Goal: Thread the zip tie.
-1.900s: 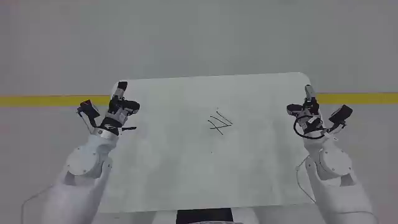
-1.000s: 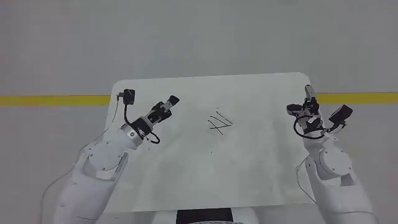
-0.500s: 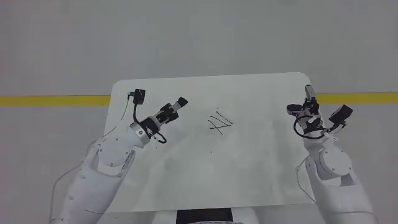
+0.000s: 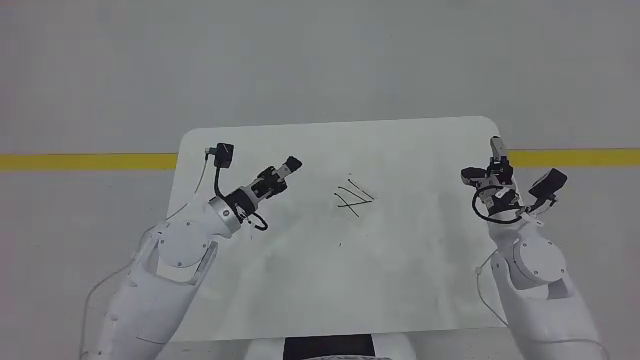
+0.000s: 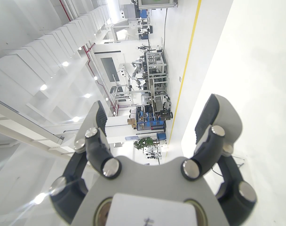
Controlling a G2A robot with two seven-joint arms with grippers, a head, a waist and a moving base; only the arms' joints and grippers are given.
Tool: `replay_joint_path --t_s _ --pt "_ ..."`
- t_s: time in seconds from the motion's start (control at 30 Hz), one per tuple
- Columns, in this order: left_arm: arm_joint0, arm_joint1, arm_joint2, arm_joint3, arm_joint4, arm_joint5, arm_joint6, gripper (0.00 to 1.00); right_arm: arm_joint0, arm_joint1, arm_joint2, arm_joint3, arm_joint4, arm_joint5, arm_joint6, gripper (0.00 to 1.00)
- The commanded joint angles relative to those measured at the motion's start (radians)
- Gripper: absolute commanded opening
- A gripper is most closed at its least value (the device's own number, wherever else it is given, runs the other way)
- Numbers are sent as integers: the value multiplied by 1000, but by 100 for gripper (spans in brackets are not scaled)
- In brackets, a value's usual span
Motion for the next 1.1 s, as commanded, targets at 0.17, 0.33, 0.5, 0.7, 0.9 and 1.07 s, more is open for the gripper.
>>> replay_joint_path --t_s 0.17,0.33,0.5,0.7,0.9,1.07 --pt "-3 0 4 -1 7 1 -5 100 0 0 0 0 0 0 0 100" --pt "-112 -1 57 31 43 33 -112 100 0 0 0 0 0 0 0 100" --pt "-267 -1 141 112 158 31 -278 100 0 0 0 0 0 0 0 100" --pt "-473 -18 280 266 256 -18 -431 100 0 0 0 0 0 0 0 100" --pt "-520 -26 329 310 268 -45 -484 100 0 0 0 0 0 0 0 100" --pt "-520 -26 329 310 268 -45 -484 100 0 0 0 0 0 0 0 100"
